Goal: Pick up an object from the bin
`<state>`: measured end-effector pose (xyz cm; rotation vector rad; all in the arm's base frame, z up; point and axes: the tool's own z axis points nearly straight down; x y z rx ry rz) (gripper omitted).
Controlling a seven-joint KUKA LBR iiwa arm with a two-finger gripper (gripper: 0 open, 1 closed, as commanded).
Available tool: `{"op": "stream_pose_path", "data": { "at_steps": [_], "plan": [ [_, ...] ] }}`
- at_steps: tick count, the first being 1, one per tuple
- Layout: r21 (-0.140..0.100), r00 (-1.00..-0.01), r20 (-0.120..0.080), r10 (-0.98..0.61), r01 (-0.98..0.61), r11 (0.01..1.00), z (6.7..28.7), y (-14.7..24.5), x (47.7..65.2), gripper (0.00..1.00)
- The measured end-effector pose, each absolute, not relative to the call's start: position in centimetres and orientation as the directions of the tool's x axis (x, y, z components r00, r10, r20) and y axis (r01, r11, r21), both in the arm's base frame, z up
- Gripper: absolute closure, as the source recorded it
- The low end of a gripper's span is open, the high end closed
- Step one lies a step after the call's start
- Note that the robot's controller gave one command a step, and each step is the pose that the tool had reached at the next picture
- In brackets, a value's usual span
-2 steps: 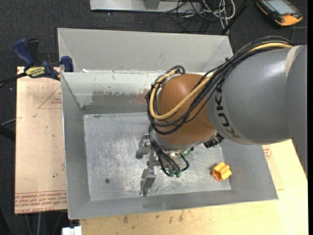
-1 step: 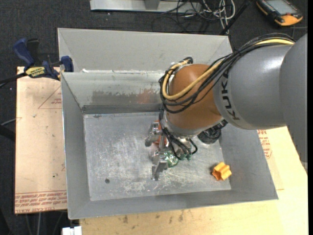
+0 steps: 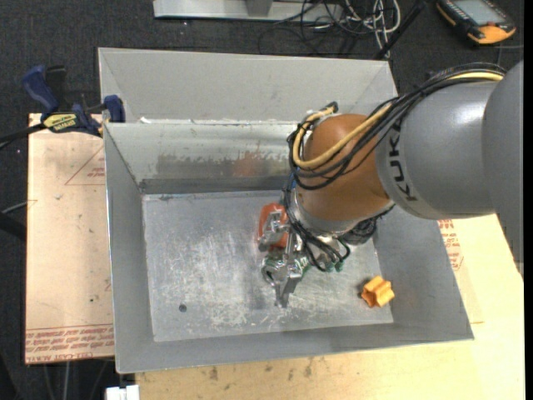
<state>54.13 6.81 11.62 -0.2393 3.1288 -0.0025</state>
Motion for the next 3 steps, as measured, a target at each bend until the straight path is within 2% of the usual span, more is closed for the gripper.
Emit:
{"op": "stream_pose_path", "data": {
  "at_steps": [1, 3],
  "plan": [
    [0.007, -0.906, 0.0, -0.423, -0.423, 0.906, 8.79, 2.82, 57.96, 1.0],
    [0.008, -0.886, -0.007, -0.464, -0.464, 0.886, 9.07, 2.33, 57.97, 1.0]
  ]
}}
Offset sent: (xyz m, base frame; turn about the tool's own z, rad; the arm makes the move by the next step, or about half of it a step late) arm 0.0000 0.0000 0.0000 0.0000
